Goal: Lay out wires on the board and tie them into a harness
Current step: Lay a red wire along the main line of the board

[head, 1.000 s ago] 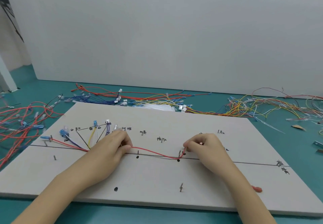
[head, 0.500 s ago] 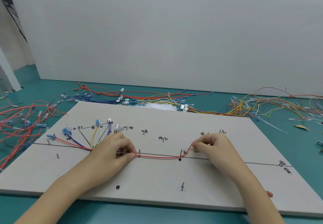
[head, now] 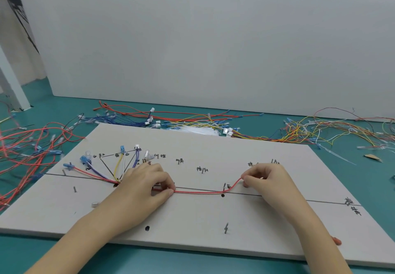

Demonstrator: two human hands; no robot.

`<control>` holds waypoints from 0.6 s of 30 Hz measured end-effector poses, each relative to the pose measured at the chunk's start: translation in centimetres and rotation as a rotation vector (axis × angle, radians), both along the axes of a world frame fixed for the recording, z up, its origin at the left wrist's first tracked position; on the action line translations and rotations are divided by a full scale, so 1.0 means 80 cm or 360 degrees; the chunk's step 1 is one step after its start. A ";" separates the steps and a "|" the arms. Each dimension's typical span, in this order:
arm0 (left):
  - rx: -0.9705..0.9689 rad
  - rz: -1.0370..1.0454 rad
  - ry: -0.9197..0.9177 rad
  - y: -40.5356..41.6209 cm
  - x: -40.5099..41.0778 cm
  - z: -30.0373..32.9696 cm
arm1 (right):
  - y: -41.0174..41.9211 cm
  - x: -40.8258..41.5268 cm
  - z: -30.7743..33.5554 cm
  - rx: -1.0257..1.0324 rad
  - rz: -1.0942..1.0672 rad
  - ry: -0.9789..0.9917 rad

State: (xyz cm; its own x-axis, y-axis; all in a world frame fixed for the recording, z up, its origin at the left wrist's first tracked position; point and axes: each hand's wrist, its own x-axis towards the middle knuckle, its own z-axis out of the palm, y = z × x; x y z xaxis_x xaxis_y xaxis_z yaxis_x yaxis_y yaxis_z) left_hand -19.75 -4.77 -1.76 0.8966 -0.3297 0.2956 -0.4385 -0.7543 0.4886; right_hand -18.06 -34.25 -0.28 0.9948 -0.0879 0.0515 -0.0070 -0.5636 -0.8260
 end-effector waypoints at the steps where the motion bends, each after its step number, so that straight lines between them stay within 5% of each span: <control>1: 0.0009 0.0011 -0.0010 -0.001 -0.001 0.001 | 0.000 0.000 -0.001 -0.0007 0.0008 -0.0007; 5: -0.0122 0.0240 -0.0172 0.025 0.005 0.011 | 0.000 -0.001 -0.003 -0.0014 0.0028 -0.0016; 8: -0.0010 0.0849 -0.0312 0.101 0.025 0.013 | 0.000 0.000 -0.003 -0.0012 0.0026 -0.0013; 11: 0.0083 0.1321 0.0093 0.195 0.046 0.003 | 0.002 -0.001 -0.002 -0.0020 0.0022 0.0002; 13: -0.0034 0.1347 0.0344 0.230 0.053 -0.009 | 0.003 -0.001 -0.001 -0.0024 0.0013 0.0012; 18: -0.0049 0.1291 0.0413 0.264 0.078 -0.029 | 0.006 -0.002 0.000 -0.0040 -0.0005 0.0015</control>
State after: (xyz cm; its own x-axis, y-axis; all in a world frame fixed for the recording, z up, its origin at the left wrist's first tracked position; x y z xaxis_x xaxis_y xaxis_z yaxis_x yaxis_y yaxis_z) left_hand -13.53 16.33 -4.07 0.8924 0.4488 0.0467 0.3604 -0.7713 0.5246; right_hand -18.24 -33.79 -0.29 0.9950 -0.0896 0.0442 -0.0165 -0.5842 -0.8115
